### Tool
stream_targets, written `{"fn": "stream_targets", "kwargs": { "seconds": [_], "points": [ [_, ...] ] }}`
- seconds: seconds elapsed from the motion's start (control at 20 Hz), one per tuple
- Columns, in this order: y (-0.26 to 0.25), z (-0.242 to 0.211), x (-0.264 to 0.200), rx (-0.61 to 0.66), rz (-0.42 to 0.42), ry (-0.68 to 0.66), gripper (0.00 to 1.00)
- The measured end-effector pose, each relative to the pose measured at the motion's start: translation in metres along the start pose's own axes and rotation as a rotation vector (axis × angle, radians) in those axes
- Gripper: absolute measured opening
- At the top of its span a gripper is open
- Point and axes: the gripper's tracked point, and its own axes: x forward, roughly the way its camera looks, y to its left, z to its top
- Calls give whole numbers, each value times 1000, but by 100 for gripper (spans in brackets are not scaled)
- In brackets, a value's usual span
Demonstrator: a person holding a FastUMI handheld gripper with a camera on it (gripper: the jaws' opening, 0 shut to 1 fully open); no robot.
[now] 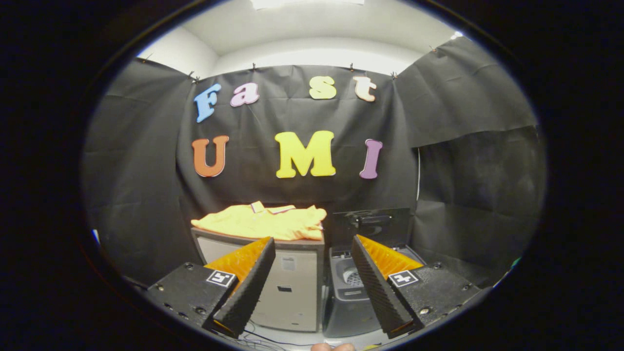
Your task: Put the clothes into the washing machine and then close the washing machine lid.
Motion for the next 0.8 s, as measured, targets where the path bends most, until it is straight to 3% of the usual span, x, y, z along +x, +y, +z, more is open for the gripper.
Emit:
{"fn": "stream_targets", "kwargs": {
  "seconds": [0.2, 0.8],
  "points": [
    [32, 12, 37, 13, 28, 52, 99],
    [120, 40, 178, 19, 231, 195, 99]
  ]
}}
